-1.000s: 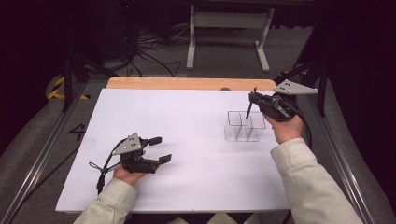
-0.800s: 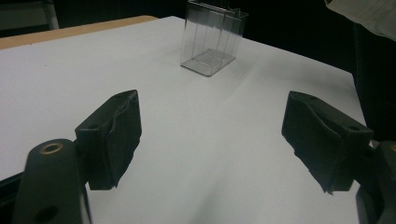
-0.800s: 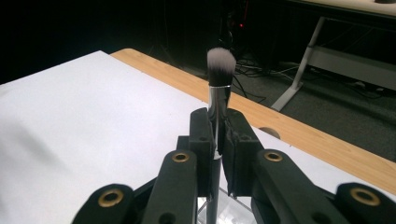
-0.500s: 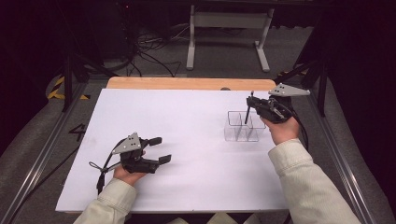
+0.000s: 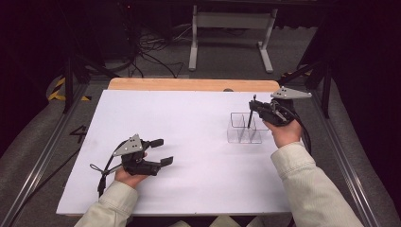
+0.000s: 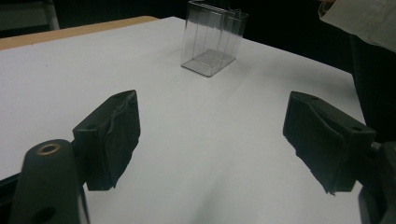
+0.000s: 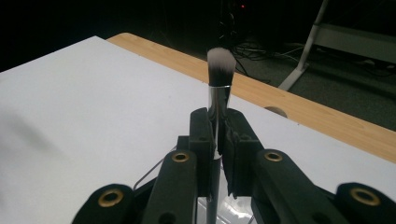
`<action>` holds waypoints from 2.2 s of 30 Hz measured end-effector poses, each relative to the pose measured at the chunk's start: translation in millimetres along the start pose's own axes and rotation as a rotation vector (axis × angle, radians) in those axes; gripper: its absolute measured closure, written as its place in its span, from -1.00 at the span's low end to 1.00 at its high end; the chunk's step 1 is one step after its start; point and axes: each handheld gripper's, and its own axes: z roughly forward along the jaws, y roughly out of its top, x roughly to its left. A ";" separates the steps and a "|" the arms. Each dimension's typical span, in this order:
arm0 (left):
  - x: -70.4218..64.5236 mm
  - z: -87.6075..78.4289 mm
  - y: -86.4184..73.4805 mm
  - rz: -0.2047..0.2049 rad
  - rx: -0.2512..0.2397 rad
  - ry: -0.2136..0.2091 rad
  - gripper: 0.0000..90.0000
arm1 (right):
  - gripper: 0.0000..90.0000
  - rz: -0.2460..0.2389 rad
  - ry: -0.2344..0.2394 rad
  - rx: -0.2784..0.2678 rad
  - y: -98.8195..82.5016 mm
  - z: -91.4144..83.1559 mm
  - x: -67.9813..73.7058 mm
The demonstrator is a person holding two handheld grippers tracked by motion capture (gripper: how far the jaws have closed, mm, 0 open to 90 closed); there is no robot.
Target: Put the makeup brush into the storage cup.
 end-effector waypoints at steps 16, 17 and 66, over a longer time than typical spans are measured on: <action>0.0 -0.9 0.2 -0.001 0.001 -0.002 -0.58 | -0.64 0.057 0.017 -0.077 -3.8 -12.9 -11.8; -0.2 -0.8 0.2 -0.002 0.001 -0.001 -0.58 | -0.66 0.058 0.019 -0.081 -4.4 -15.1 -12.1; -13.2 -43.6 0.5 -0.020 -0.037 0.012 -0.74 | -0.96 -0.077 0.206 -0.184 -92.0 -53.4 21.2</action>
